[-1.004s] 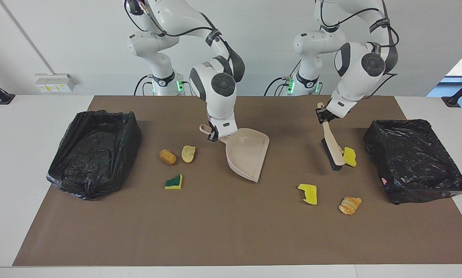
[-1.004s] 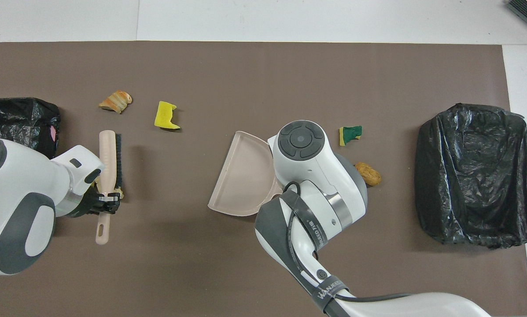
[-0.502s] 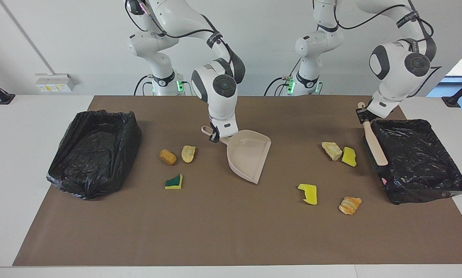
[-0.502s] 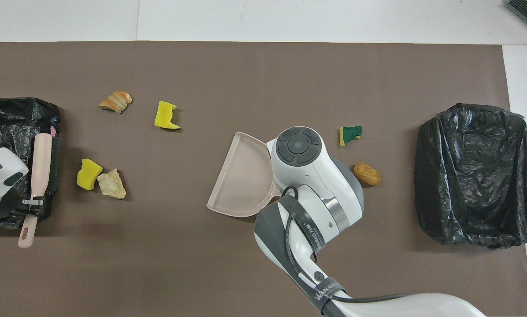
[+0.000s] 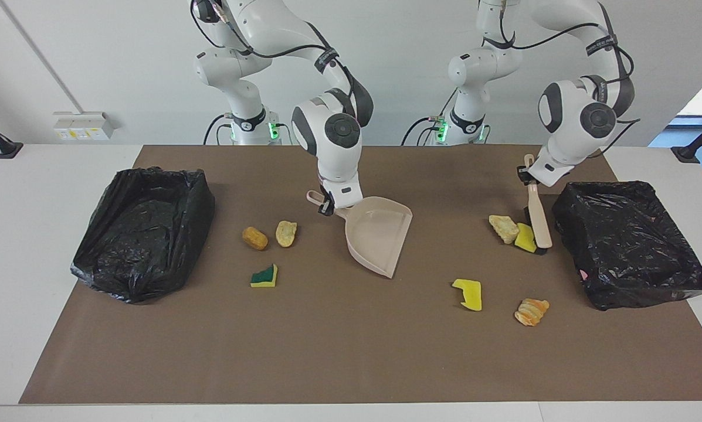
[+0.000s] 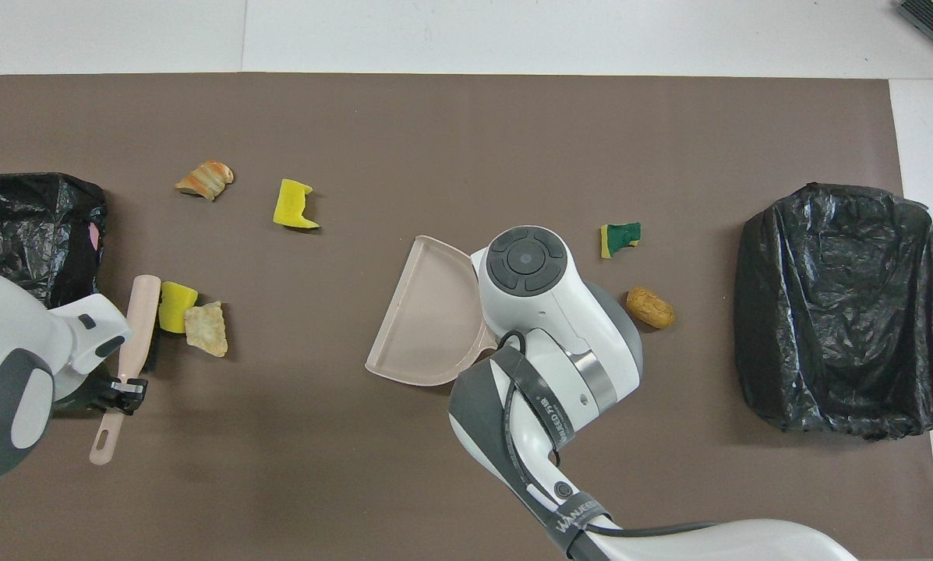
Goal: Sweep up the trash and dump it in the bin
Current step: 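Sweep the yellow sponge and bread toward the dustpan with the left gripper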
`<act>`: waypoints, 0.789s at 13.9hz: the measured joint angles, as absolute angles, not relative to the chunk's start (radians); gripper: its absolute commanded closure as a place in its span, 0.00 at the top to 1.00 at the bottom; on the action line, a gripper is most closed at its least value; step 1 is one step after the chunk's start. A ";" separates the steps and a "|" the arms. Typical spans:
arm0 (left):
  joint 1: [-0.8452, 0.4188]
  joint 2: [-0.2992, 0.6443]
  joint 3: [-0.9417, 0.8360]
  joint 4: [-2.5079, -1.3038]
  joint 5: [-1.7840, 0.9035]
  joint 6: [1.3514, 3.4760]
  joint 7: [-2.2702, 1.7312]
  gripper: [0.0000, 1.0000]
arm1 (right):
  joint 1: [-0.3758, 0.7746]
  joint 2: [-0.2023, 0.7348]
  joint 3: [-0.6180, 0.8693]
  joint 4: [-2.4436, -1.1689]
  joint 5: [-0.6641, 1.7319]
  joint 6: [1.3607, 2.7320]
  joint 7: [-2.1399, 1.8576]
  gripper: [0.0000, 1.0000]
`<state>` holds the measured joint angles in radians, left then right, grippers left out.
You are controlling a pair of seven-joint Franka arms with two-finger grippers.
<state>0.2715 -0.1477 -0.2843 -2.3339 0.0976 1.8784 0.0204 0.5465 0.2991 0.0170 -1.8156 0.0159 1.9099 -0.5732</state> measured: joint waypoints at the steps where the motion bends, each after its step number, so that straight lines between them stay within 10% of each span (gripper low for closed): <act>1: 0.219 -0.153 -0.286 -2.337 0.066 1.871 -0.042 0.00 | 0.546 0.299 0.017 -1.816 0.016 1.907 -0.573 0.00; 11: -0.266 -0.158 -0.296 -2.335 -0.308 1.978 -0.444 0.00 | 0.538 0.296 0.012 -1.818 0.015 1.825 -0.630 0.00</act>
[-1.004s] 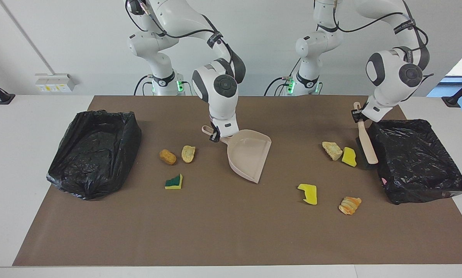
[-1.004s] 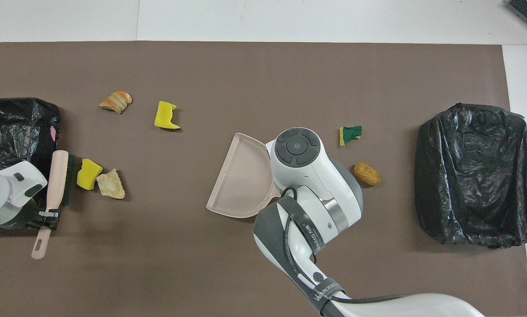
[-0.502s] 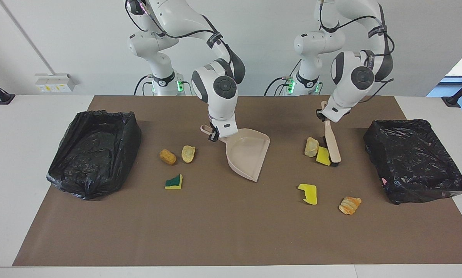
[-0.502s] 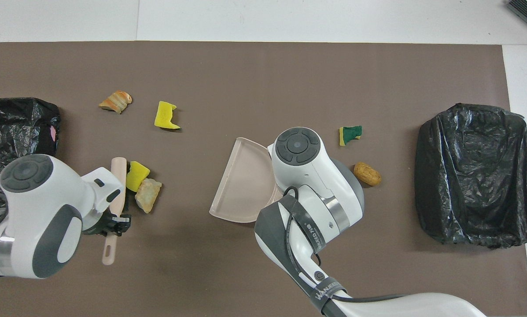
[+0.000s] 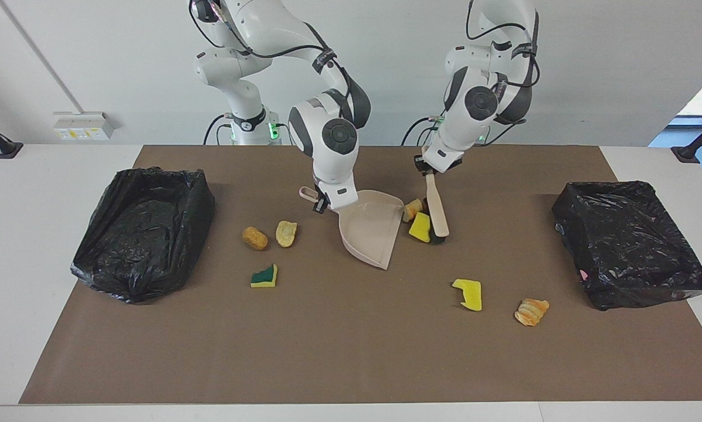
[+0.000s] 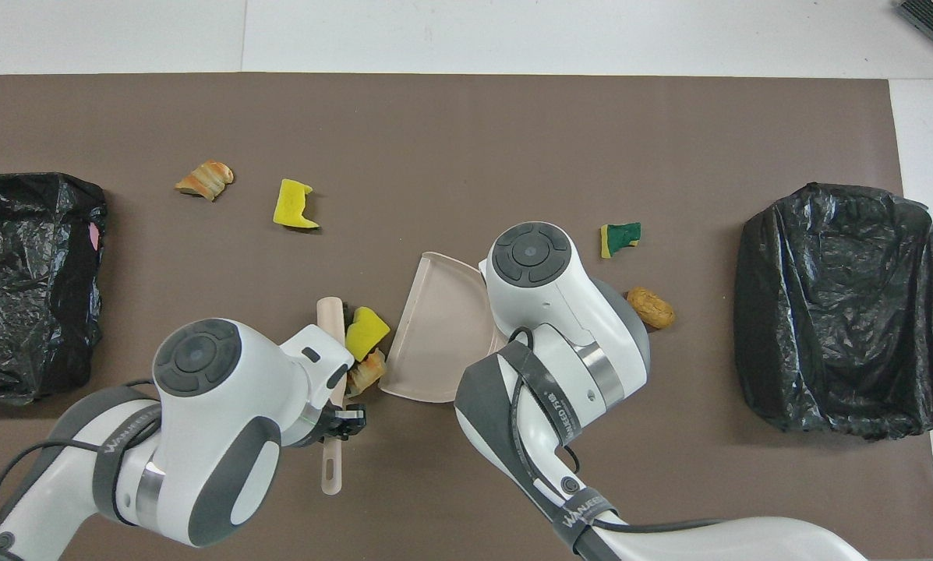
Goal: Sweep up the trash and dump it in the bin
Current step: 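Sweep the yellow sponge and bread toward the dustpan with the left gripper, then sweep the remaining bread and sponge into the dustpan with the left gripper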
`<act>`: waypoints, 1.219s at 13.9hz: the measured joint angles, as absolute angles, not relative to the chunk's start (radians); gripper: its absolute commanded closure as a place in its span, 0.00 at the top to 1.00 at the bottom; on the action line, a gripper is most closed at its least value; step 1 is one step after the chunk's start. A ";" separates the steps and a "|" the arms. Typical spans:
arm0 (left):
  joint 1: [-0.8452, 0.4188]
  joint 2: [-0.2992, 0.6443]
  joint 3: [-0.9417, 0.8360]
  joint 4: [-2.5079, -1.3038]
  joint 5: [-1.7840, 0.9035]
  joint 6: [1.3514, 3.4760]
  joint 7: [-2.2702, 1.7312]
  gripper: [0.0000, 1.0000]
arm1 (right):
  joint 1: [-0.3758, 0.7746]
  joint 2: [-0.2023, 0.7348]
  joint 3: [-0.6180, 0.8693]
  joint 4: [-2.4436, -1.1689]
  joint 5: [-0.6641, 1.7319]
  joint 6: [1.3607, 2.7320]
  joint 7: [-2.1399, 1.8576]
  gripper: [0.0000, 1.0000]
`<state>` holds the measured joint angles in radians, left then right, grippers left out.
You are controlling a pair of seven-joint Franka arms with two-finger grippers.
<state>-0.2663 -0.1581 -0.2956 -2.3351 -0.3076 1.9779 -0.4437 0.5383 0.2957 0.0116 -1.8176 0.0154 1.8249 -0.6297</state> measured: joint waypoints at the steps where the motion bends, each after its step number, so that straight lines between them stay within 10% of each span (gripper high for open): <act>1: -0.307 -0.158 -0.296 -2.328 -0.330 1.992 -0.464 0.00 | 0.538 0.296 0.012 -1.818 0.015 1.825 -0.627 0.00; 9: -0.312 -0.134 -0.270 -2.181 -0.346 1.993 -0.479 0.00 | 0.538 0.296 0.012 -1.819 0.015 1.825 -0.625 0.00; 17: 0.112 -0.018 -0.253 -2.039 -0.090 1.954 -0.087 0.00 | 0.538 0.296 0.012 -1.819 0.015 1.825 -0.621 0.00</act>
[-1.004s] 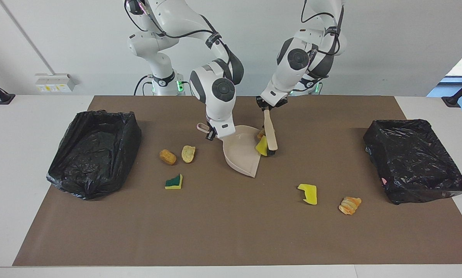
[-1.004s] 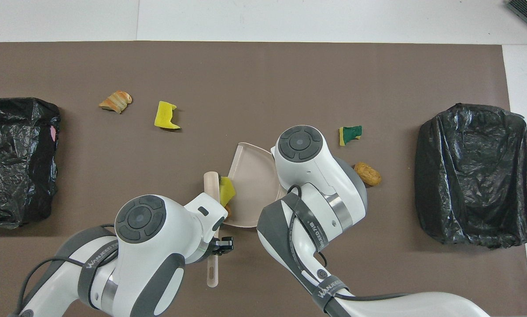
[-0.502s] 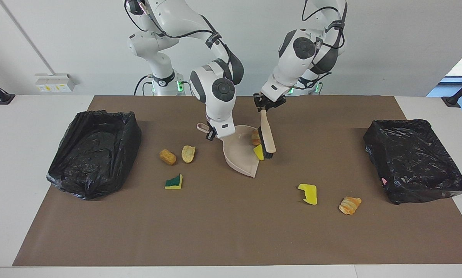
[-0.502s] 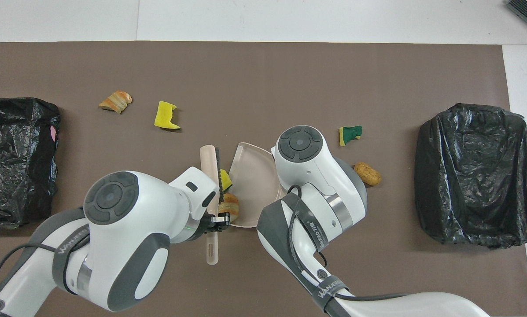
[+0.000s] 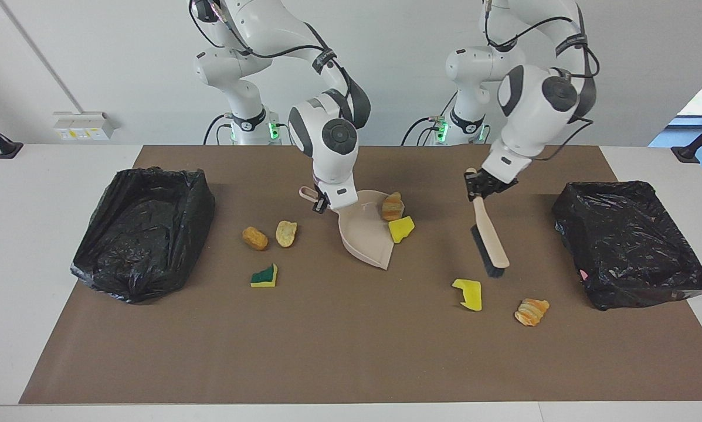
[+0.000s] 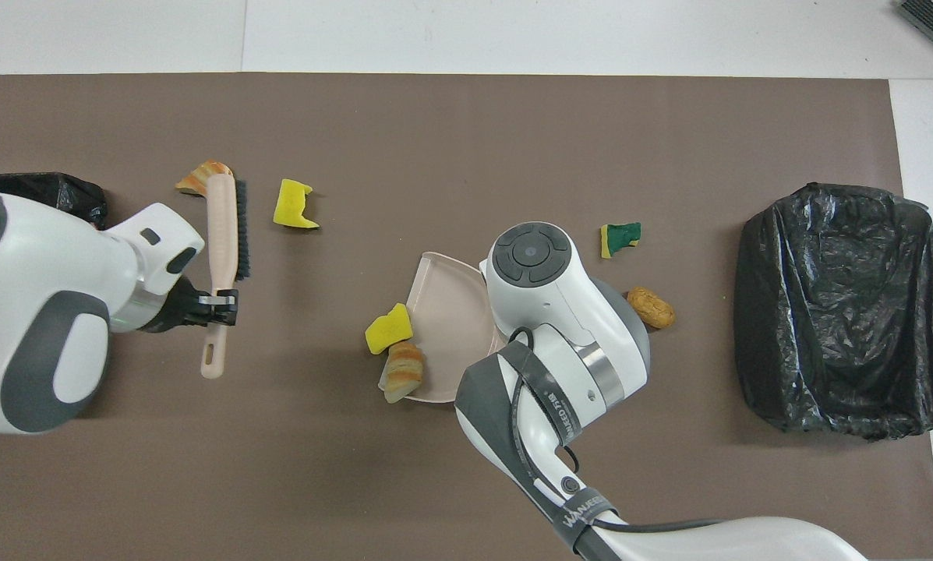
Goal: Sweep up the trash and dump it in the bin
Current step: 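Sweep the remaining bread and sponge into the dustpan with the left gripper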
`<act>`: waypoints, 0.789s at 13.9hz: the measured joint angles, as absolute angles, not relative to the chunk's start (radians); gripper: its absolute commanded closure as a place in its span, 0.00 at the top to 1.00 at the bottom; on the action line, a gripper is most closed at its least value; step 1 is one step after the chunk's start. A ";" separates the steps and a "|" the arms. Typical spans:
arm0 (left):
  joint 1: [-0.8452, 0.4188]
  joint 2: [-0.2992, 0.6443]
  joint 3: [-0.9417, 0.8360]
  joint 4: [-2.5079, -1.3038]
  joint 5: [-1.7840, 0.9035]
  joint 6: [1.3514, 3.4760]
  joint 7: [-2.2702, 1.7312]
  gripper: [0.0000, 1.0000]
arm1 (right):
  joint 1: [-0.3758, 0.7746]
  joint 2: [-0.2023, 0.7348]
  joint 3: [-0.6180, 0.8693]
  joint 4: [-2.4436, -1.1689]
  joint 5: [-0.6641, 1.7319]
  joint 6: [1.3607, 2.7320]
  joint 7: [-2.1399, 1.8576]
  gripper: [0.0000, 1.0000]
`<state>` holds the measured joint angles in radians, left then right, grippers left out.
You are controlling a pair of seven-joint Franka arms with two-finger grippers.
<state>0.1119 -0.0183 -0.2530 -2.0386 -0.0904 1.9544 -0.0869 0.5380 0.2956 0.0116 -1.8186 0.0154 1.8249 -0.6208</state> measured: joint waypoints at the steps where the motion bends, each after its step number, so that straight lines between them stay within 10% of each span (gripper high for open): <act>1: 0.149 0.029 -0.252 -1.987 -0.023 1.942 -0.020 0.00 | 0.538 0.295 0.012 -1.819 0.015 1.825 -0.613 0.00; 11: 0.271 0.396 -0.257 -1.648 0.299 1.950 0.397 0.00 | 0.539 0.294 0.013 -1.820 0.015 1.825 -0.599 0.00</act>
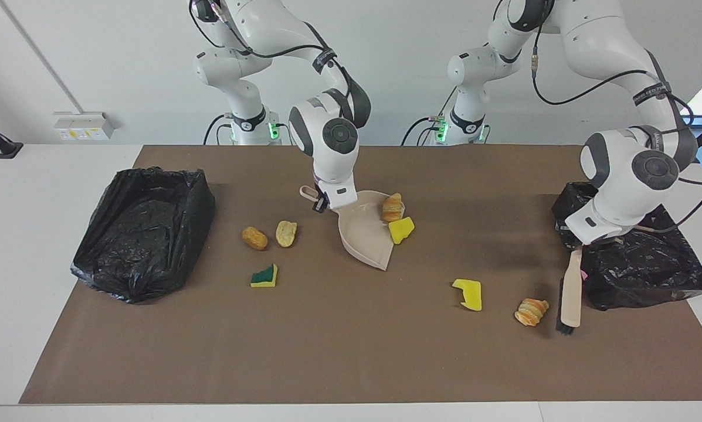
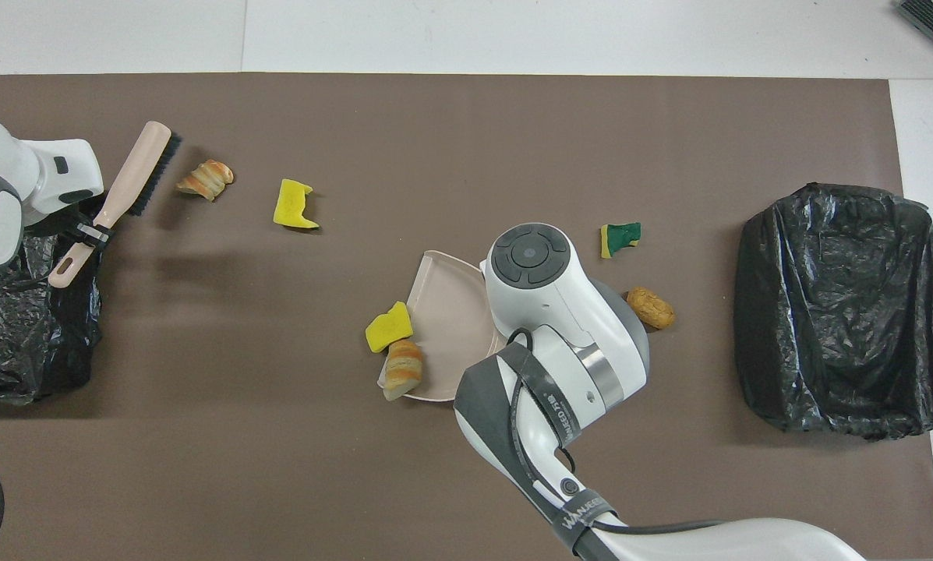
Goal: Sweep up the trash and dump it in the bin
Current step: 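Sweep the remaining bread and sponge into the dustpan with the left gripper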
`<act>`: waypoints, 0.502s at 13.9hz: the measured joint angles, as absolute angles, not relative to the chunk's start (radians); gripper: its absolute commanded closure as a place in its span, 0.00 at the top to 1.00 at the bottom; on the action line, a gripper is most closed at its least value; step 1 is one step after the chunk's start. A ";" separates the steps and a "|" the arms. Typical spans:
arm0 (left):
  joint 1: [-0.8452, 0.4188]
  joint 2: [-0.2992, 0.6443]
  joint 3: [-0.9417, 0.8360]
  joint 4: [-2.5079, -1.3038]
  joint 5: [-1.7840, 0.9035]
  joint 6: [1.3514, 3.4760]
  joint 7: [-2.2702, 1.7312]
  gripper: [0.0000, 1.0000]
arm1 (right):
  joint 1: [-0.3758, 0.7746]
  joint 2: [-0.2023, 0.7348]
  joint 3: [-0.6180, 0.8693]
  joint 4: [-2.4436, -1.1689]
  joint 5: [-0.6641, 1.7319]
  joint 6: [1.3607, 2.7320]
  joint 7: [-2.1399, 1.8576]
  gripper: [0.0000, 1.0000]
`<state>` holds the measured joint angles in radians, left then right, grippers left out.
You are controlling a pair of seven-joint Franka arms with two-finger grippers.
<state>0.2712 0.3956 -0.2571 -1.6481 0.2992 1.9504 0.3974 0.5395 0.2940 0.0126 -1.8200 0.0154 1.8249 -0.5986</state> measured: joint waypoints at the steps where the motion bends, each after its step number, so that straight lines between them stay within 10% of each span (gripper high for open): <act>1: 0.270 0.420 -0.262 -1.633 0.303 1.950 0.403 0.00 | 0.539 0.294 0.013 -1.820 0.015 1.825 -0.599 0.00; 7: 0.148 0.457 -0.292 -1.636 0.295 1.947 0.409 0.00 | 0.540 0.292 0.013 -1.821 0.015 1.825 -0.598 0.00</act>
